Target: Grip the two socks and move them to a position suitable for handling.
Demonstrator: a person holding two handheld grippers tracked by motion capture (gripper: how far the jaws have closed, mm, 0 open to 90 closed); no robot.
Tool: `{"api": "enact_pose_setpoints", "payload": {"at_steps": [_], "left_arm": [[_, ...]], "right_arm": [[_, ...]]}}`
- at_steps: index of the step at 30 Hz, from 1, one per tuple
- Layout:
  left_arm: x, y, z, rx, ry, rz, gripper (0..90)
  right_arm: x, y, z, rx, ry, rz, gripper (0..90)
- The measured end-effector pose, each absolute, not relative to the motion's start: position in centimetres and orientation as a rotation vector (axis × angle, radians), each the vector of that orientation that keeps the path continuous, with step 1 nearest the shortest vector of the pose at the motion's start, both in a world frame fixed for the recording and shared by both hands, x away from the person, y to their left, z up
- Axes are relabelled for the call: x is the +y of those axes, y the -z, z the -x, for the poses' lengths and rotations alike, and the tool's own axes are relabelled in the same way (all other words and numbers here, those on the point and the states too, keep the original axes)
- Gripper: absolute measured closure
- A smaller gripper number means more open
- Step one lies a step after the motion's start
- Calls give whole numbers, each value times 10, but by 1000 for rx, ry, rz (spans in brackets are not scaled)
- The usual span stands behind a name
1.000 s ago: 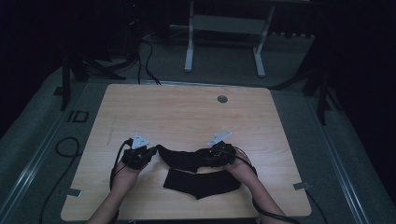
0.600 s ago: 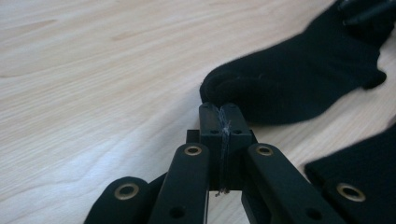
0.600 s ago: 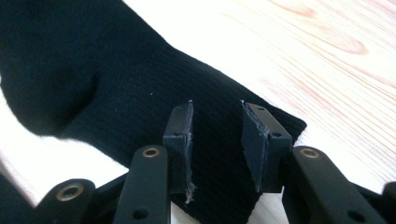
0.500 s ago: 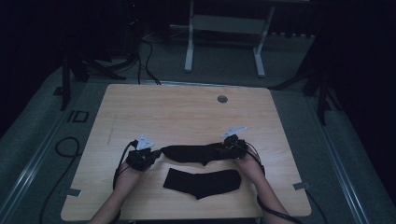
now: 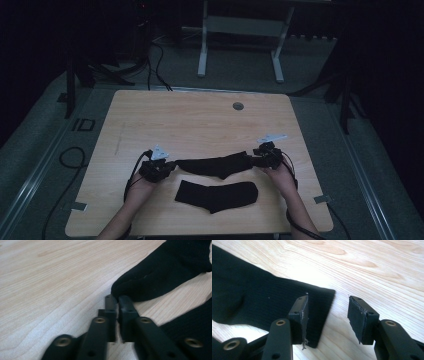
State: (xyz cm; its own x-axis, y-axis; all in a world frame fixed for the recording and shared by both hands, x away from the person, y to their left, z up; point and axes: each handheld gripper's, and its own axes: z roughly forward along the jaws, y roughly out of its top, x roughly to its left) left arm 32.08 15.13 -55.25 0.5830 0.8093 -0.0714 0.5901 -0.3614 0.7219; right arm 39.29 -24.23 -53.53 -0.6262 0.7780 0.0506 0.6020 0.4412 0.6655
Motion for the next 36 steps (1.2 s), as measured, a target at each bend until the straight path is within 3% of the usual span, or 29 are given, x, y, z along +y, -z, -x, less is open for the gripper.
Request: {"api": "enact_pose_setpoints", "payload": {"at_steps": [4, 7, 14, 17, 24, 36], "left_arm": [[158, 551, -319, 1146, -411, -2056, 609], [159, 548, -316, 1143, -396, -2042, 576], [146, 539, -313, 1064, -370, -2056, 526], [139, 538, -313, 1043, -369, -2061, 515], [126, 527, -310, 1001, -327, -2028, 499], [65, 511, -310, 850, -343, -2074, 370]], "right_arm": [[-245, 540, -391, 2448, -952, -1216, 518], [-241, 548, -390, 2479, -912, -1204, 536], [-234, 550, -385, 2531, -923, -1162, 812], [-228, 547, -384, 2545, -879, -1127, 860], [-225, 529, -379, 2500, -1024, -1152, 872], [-182, 477, -362, 2458, -1203, -1056, 871]]}}
